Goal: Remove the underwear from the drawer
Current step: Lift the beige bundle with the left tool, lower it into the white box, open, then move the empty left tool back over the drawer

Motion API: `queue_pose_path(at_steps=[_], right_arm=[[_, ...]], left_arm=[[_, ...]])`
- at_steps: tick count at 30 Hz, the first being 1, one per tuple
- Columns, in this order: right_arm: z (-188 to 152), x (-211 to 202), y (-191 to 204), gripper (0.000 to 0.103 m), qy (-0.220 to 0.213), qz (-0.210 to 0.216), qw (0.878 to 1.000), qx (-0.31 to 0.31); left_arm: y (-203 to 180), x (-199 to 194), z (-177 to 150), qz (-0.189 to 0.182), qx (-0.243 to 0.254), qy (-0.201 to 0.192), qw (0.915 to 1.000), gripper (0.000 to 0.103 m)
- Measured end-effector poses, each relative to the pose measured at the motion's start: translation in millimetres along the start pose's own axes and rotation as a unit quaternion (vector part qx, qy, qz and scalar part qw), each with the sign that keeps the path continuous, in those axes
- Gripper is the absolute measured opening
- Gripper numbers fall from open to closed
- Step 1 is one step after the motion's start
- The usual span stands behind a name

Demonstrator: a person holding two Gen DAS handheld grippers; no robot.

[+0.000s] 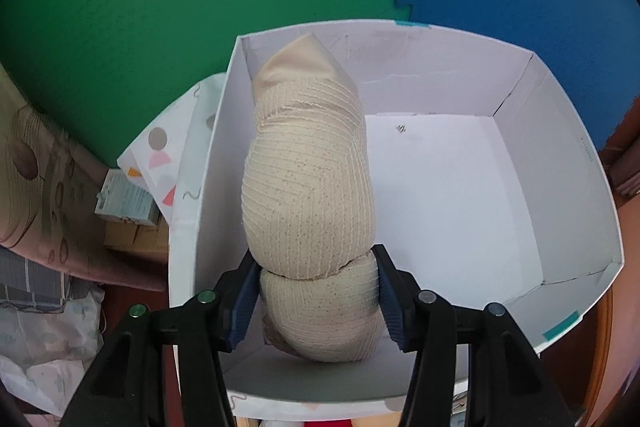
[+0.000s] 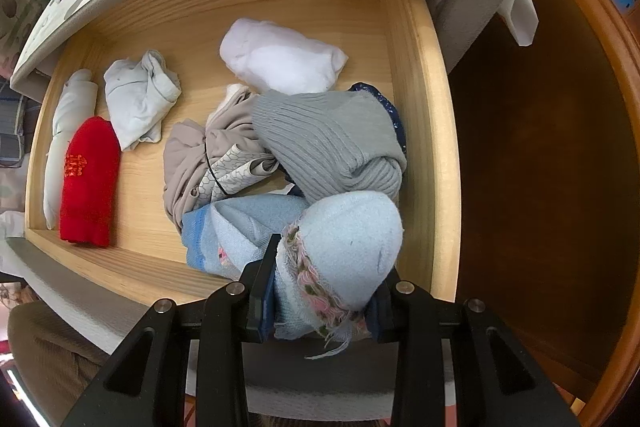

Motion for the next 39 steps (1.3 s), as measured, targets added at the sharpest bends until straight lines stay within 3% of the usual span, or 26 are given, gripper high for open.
queue_pose_path(at_steps=[17, 28, 31, 39], right_arm=[[-2, 1, -1, 0.032, -0.002, 0.001, 1.0, -0.004], [-1, 0, 1, 0.032, -0.002, 0.001, 1.0, -0.005], [-1, 0, 1, 0.032, -0.002, 0.002, 1.0, -0.004], [-1, 0, 1, 0.032, -0.003, 0.003, 1.0, -0.005]], left_arm=[[0, -12, -28, 0.028, 0.012, 0.016, 0.9994, 0.057], [-5, -13, -26, 0.048, 0.012, 0.017, 0.9986, 0.06], [-4, -19, -24, 0.041, 0.007, 0.013, 0.999, 0.065], [-5, -69, -17, 0.014, 0.006, -0.022, 0.9996, 0.065]])
Point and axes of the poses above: each gripper's, at about its wrist camera, not at the fingertips, and x roughly the way its jaws point, y to its left, z to its top, the point moved 2 cm from there along x, roughly the way its jaws point, and after that the axes turned 11 degrees about -z, right-handed, at the moved point
